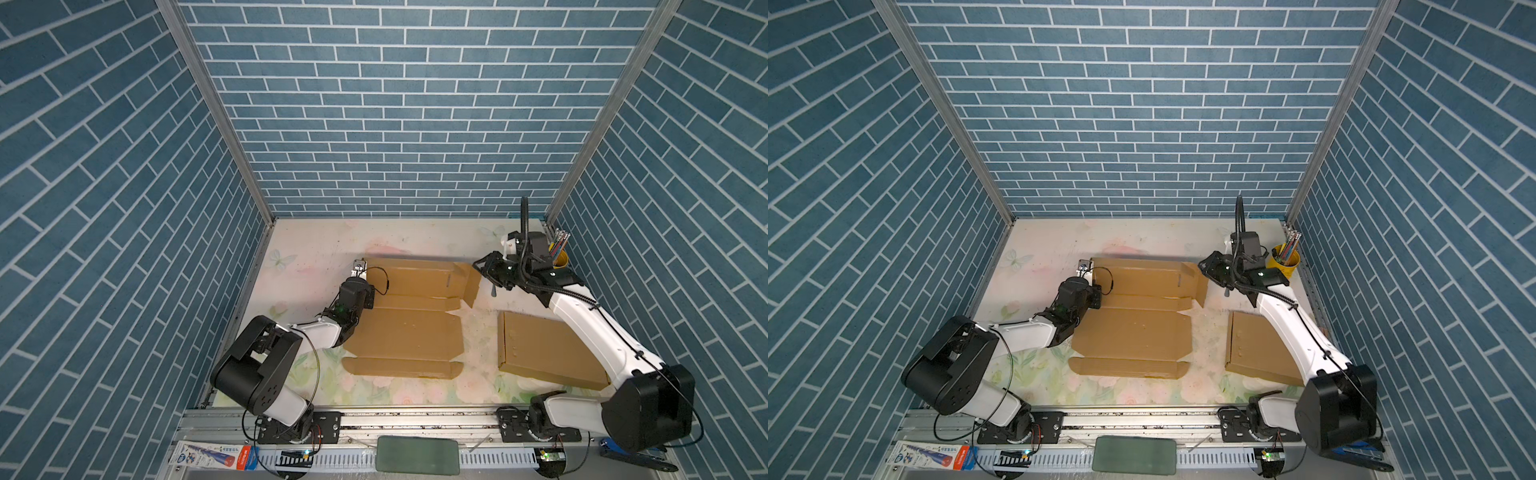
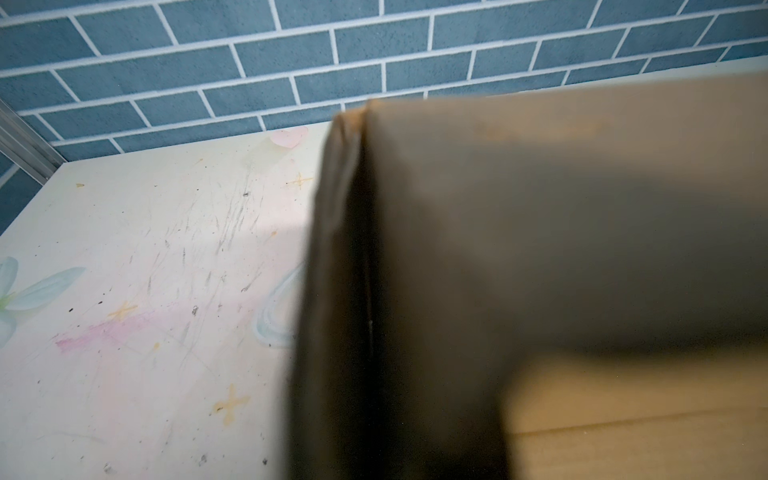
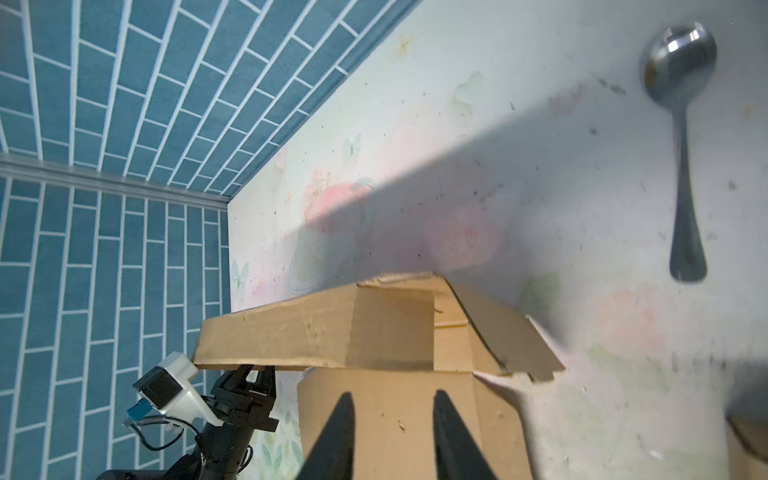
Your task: Fold the paper box
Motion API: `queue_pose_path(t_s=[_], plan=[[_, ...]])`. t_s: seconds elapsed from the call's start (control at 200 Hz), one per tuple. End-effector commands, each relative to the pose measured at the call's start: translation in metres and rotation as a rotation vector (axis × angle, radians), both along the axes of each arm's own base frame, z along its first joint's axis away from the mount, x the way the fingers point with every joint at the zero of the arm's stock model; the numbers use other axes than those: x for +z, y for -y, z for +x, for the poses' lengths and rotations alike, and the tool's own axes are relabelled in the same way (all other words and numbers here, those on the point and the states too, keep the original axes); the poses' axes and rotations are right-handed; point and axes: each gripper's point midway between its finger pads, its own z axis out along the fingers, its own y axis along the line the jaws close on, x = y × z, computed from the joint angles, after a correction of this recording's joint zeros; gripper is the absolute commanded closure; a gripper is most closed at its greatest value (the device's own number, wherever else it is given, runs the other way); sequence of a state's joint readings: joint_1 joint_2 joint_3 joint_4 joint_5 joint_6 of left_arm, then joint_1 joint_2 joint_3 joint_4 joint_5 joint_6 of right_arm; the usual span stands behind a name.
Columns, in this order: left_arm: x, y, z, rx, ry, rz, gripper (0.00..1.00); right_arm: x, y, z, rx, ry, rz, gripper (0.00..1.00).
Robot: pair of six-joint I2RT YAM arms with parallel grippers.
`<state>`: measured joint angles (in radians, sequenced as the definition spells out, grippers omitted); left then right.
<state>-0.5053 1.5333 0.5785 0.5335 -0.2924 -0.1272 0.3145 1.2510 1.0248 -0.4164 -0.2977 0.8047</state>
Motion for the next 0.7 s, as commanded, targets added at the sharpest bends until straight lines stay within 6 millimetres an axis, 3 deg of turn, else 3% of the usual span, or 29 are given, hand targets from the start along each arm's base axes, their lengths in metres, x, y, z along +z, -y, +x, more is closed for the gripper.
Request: queue_pose_path(t_s=[0.0, 0.17, 0.325, 0.46, 0.585, 0.695], plan=[[-0.008, 0.002, -0.002, -0.007, -0.053, 0.035, 1.00, -0.043, 0.022, -0.021, -0.077, -0.036, -0.163, 0.82], [-0.015, 0.002, -0.003, -0.008, -0.075, 0.043, 1.00, -0.082, -0.002, -0.037, -0.061, -0.015, -0.318, 0.95], [-0.025, 0.004, -0.002, -0.014, -0.090, 0.038, 1.00, -0.123, -0.010, -0.025, -0.119, 0.020, -0.332, 1.00], [-0.030, 0.005, -0.002, -0.017, -0.100, 0.036, 1.00, -0.137, -0.018, -0.008, -0.125, 0.099, -0.330, 1.00], [-0.028, 0.005, -0.002, -0.019, -0.095, 0.034, 1.00, -0.150, -0.025, -0.006, -0.088, 0.113, -0.328, 1.00], [-0.027, 0.004, -0.003, -0.016, -0.095, 0.043, 1.00, -0.134, -0.055, -0.009, 0.056, 0.170, -0.223, 1.00]])
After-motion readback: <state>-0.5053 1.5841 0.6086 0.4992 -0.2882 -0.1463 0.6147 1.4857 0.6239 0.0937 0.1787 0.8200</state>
